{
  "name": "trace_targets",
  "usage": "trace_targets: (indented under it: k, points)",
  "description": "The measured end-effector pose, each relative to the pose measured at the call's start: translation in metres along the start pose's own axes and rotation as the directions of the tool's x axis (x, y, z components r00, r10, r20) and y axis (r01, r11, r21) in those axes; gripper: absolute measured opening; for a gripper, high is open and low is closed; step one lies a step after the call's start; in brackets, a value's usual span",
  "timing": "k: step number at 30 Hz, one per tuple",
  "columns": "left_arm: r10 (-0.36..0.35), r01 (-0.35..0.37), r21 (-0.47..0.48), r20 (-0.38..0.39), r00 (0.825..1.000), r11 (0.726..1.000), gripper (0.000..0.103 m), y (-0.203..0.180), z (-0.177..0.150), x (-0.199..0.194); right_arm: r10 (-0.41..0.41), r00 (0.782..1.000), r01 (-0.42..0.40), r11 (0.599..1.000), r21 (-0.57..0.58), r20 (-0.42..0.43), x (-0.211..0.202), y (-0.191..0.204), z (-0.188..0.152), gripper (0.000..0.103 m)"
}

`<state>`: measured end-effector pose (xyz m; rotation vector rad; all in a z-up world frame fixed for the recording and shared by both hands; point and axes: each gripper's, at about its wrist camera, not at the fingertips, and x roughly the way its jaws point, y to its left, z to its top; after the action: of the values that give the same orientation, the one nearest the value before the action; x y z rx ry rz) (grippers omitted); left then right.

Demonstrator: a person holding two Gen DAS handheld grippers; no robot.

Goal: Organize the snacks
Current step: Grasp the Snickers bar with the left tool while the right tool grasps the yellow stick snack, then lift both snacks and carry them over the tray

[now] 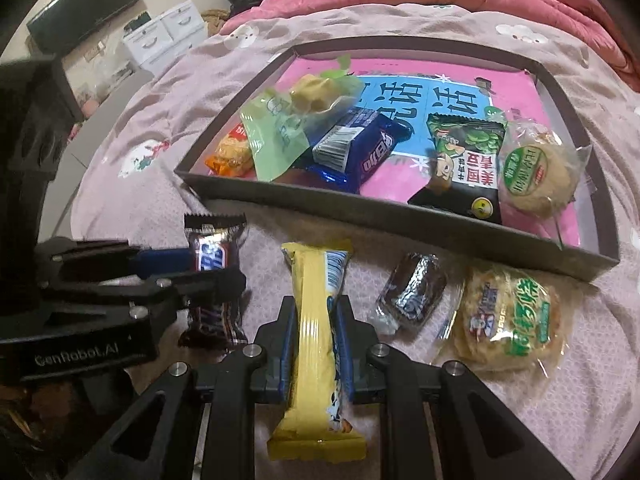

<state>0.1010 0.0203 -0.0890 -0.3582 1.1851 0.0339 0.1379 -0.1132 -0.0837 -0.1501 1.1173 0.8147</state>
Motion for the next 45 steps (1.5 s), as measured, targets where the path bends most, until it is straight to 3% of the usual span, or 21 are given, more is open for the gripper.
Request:
trace_targets:
  k: [7,12,28,45]
  points:
    - [-0.026,0.026,0.0,0.036,0.999,1.0,0.025,0.0,0.003,-0.012,0.087,0.991,-0.092,0.995,0.048,0.1,-0.026,-0.006,0.001,0.017]
    - [-0.028,0.028,-0.003,0.039,0.999,1.0,0.024,0.001,0.001,-0.015,0.103,0.984,-0.111,0.993,0.046,0.148,-0.041,-0.007,0.001,0.017]
    - [-0.104,0.105,-0.03,0.042,0.994,0.994,0.017,-0.001,0.0,-0.014,0.084,0.969,-0.099,0.994,0.055,0.231,-0.06,-0.009,0.002,0.017]
    - [-0.044,0.045,0.002,0.187,0.981,0.999,0.017,0.0,0.015,-0.058,0.056,0.934,-0.078,0.996,0.05,0.353,-0.088,-0.014,0.008,0.018]
